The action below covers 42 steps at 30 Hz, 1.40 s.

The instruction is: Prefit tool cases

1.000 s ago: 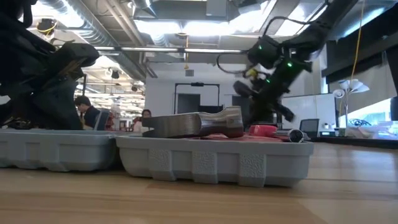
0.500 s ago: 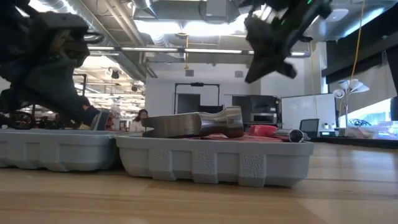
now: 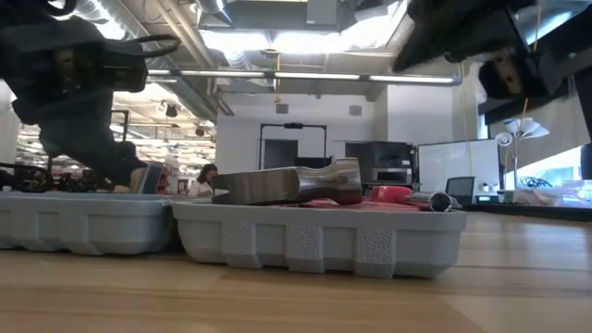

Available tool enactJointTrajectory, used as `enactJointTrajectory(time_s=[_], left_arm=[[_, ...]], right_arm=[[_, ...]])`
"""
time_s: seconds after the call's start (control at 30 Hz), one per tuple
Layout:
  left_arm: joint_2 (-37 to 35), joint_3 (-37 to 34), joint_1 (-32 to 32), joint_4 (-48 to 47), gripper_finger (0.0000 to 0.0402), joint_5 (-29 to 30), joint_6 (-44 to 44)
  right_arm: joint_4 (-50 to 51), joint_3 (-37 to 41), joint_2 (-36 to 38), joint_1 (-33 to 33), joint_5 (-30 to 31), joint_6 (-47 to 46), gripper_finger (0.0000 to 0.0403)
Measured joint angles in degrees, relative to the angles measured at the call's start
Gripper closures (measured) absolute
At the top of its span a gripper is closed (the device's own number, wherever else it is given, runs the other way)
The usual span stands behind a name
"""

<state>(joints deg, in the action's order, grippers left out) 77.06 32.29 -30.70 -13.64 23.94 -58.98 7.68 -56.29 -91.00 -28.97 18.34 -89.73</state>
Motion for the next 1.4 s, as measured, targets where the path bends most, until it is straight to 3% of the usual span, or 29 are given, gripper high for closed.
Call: enactJointTrajectory(time_s=[0.17, 0.43, 0.6, 0.7, 0.9, 1.4], left_arm=[[0.0, 0.0, 0.5, 0.4, 0.0401, -3.3, 4.0], [0.0, 0.0, 0.2, 0.7, 0.0401, -3.4, 1.4], [0.0, 0.0, 0.4, 0.5, 0.0401, -3.0, -1.7], [0.0, 0.0, 0.7, -1.0, 0.0401, -2.6, -7.0], [0.0, -0.1, 0.7, -6.7, 0.0401, 0.0, -18.2], [0.0, -0.1, 1.1, -5.6, 0.0401, -2.2, -19.9]], right_arm=[[-3.7, -4.7, -6.4, 1.0, -7.2, 5.9, 0.0333], [8.6, -18.6, -14.8, 6.1, -14.4, 15.7, 0.027], [20.3, -25.3, -17.9, 8.4, -16.6, 19.4, 0.0267], [25.5, -26.7, -18.0, 8.9, -15.7, 15.3, 0.0267], [20.2, -26.6, -19.3, 7.3, -12.5, 11.1, 0.0273], [15.7, -26.6, -25.5, 4.6, -11.4, 4.3, 0.0297]])
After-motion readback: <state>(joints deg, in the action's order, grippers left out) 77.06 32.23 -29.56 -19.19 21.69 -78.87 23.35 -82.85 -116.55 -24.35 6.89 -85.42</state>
